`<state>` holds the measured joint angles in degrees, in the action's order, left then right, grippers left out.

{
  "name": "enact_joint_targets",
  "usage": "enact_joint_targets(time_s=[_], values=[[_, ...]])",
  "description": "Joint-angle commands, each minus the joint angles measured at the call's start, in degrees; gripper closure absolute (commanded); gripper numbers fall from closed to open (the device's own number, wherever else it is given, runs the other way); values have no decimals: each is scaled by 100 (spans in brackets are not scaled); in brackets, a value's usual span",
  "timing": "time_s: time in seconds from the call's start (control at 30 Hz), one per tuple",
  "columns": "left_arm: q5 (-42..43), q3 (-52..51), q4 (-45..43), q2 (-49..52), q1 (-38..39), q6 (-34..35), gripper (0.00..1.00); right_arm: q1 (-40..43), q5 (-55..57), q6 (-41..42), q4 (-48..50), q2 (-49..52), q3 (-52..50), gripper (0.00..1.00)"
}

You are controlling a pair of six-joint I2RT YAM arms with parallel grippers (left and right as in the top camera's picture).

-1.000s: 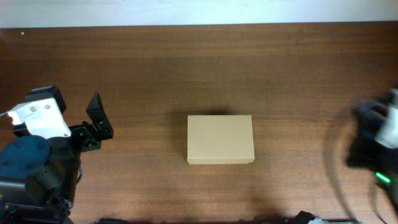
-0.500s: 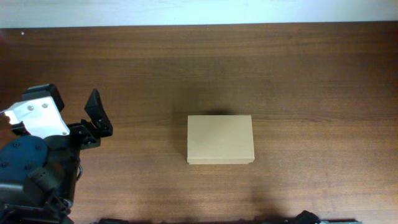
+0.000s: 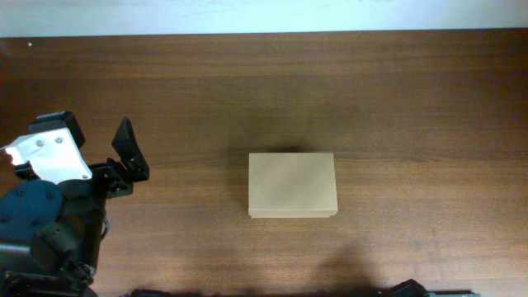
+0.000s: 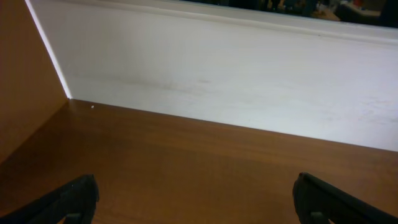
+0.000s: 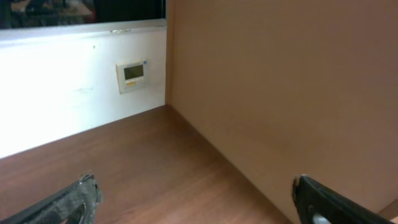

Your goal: Pack container

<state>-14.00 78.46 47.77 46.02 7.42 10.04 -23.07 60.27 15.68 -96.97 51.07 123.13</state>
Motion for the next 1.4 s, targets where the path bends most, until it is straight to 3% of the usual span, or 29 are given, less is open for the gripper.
enact_joint_targets(time_s=[0.0, 1.0, 1.2, 1.37], values=[[-83, 98, 33, 17, -24, -94, 0, 31, -7, -44, -33, -11, -24, 1], [-81, 98, 1475, 17, -24, -94, 0, 33, -9, -39, 4, -9, -24, 1], [-81, 98, 1655, 20, -24, -94, 0, 136, -540, -24, 1182, -118, -24, 1], [-81, 98, 1853, 20, -24, -94, 1, 1062, -1386, -28, 2000, -372, -24, 1]])
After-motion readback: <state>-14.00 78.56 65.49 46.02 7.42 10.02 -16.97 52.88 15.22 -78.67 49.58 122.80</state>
